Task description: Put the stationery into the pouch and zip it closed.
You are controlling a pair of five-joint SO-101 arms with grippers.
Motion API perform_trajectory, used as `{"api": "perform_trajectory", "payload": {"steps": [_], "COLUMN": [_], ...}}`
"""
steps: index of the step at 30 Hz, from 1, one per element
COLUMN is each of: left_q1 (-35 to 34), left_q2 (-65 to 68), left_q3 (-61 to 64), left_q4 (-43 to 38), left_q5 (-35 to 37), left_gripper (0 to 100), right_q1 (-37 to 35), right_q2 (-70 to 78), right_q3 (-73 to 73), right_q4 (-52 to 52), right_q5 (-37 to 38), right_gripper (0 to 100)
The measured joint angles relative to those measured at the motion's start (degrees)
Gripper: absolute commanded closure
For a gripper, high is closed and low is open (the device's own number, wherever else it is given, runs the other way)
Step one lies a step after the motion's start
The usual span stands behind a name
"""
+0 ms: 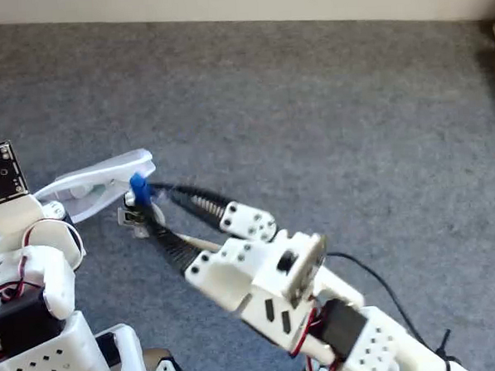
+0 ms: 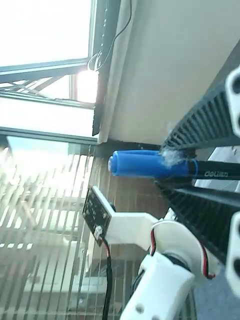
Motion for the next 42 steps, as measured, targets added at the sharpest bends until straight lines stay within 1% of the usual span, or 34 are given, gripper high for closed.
{"api": "perform_trajectory", "payload": {"steps": [4, 8, 16, 22, 26, 29, 35, 42], "left_q1": [0.09, 1.85, 2.37, 2.37, 2.37, 2.37, 2.37, 2.37], "left_q2": [0.00, 0.00, 0.00, 0.00, 0.00, 0.00, 0.00, 0.00], "left_q3": [0.00, 0.00, 0.00, 0.00, 0.00, 0.00, 0.00, 0.00], "left_q4": [0.00, 0.00, 0.00, 0.00, 0.00, 0.00, 0.00, 0.00], "left_q5": [0.00, 0.00, -0.09, -0.09, -0.09, -0.09, -0.09, -0.09], "left_gripper": [99, 99, 99, 99, 99, 99, 99, 99], "right_q1": [-2.02, -2.20, -2.37, -2.37, -2.37, -2.37, -2.46, -2.55], "right_q2": [0.97, 4.48, 16.62, 28.40, 35.16, 39.47, 46.24, 47.91], "right_q3": [5.19, 5.45, 5.45, 0.00, -2.90, -5.10, -5.71, -5.36], "right_q4": [-11.96, -19.08, -34.29, -42.64, -47.91, -50.37, -51.08, -51.08], "right_q5": [0.00, 0.00, 0.00, 0.18, 6.59, 10.81, 15.47, 21.01], "right_gripper": [99.2, 99.2, 99.2, 99.3, 99.3, 99.3, 99.3, 99.2]}}
